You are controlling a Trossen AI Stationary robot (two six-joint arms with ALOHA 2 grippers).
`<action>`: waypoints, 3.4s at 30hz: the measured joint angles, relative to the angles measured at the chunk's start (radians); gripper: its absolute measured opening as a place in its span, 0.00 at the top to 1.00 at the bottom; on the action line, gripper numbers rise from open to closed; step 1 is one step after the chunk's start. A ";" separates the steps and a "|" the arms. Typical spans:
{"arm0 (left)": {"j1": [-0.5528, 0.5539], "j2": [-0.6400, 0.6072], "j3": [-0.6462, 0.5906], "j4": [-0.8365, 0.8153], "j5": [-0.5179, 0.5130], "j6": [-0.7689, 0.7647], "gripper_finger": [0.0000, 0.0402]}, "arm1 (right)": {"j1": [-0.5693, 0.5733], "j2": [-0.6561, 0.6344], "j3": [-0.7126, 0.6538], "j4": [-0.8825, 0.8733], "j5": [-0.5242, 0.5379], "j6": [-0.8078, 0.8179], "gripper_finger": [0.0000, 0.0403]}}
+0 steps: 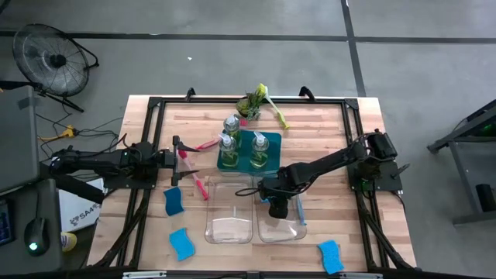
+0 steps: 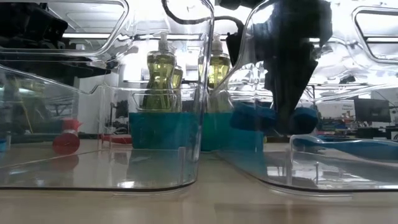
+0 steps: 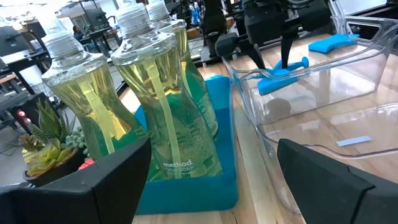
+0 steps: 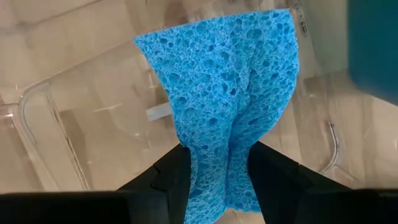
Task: Pick & Place Kitchen Sink Supplies
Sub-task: Put the blue sponge into the right transparent bin
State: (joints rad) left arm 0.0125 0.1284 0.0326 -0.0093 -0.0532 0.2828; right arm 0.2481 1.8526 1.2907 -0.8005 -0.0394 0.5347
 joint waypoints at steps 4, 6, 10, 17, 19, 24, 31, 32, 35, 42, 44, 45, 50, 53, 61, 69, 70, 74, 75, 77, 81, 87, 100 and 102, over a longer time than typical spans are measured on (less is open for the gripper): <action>0.000 0.000 0.000 0.000 0.000 0.000 0.14 | 0.000 0.000 0.000 0.000 -0.003 -0.016 0.64; 0.000 0.000 0.000 0.000 0.000 0.000 0.14 | 0.000 0.000 0.000 0.000 -0.003 -0.014 0.64; 0.000 0.000 0.000 0.000 0.000 0.000 0.14 | 0.001 -0.010 -0.001 0.001 -0.011 -0.007 0.58; 0.000 0.000 0.000 0.000 0.000 0.000 0.14 | 0.003 -0.046 -0.002 0.000 -0.020 0.020 0.43; 0.000 0.000 0.000 0.000 0.000 0.000 0.14 | 0.008 -0.054 -0.002 -0.001 -0.021 0.032 0.40; 0.000 0.000 0.000 0.000 0.000 0.000 0.14 | 0.017 -0.055 -0.002 0.000 -0.019 0.033 0.31; 0.000 0.000 0.000 0.000 0.000 0.000 0.14 | 0.036 -0.106 -0.002 0.027 -0.019 -0.001 0.24; 0.000 0.000 0.000 0.000 0.000 0.000 0.14 | 0.039 -0.117 -0.002 0.027 -0.008 0.002 0.23; 0.000 0.000 0.000 0.000 0.000 0.000 0.14 | 0.054 -0.165 -0.002 0.027 0.021 0.027 0.22; 0.000 0.000 0.000 0.000 0.000 0.000 0.14 | 0.079 -0.289 -0.002 -0.044 0.042 0.232 0.21; 0.000 0.000 0.000 0.000 0.000 0.000 0.14 | 0.092 -0.322 -0.002 -0.102 0.043 0.301 0.21; 0.000 0.000 0.000 0.000 0.000 0.000 0.14 | 0.100 -0.336 -0.002 -0.132 0.045 0.338 0.21; 0.000 0.000 0.000 0.000 0.000 0.000 0.14 | 0.156 -0.417 -0.002 -0.266 0.016 0.561 0.21; 0.000 0.000 0.000 0.000 0.000 0.000 0.14 | 0.201 -0.452 -0.002 -0.358 0.013 0.725 0.21; 0.000 0.000 0.000 0.000 0.000 0.000 0.14 | 0.353 -0.458 -0.018 -0.490 -0.003 1.193 0.21; 0.000 0.000 0.000 0.000 0.000 0.000 0.14 | 0.503 -0.388 -0.089 -0.374 -0.115 1.516 0.21; 0.000 0.000 0.000 0.000 0.000 0.000 0.14 | 0.522 -0.372 -0.095 -0.357 -0.137 1.547 0.21; 0.000 0.000 0.000 0.000 0.000 0.000 0.14 | 0.587 -0.301 -0.103 -0.292 -0.241 1.624 0.21; 0.000 0.000 0.000 0.000 0.000 0.000 0.14 | 0.599 -0.285 -0.103 -0.268 -0.261 1.635 0.21; 0.000 0.000 0.000 0.000 0.000 0.000 0.14 | 0.621 -0.257 -0.103 -0.213 -0.279 1.658 0.21; 0.000 0.000 0.000 0.000 0.000 0.000 0.14 | 0.644 -0.221 -0.103 -0.142 -0.283 1.700 0.21; 0.000 0.000 0.000 0.000 0.000 0.000 0.14 | 0.650 -0.165 -0.103 -0.068 -0.283 1.709 0.21; 0.000 0.000 0.000 0.000 0.000 0.000 0.14 | 0.702 -0.083 -0.103 0.012 -0.188 1.686 0.13; 0.000 0.000 0.000 0.000 0.000 0.000 0.14 | 0.710 -0.069 -0.103 0.013 -0.195 1.691 0.08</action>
State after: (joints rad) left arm 0.0124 0.1287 0.0326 -0.0093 -0.0532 0.2825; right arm 0.9579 1.7832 1.1881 -0.7879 -0.2345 2.2255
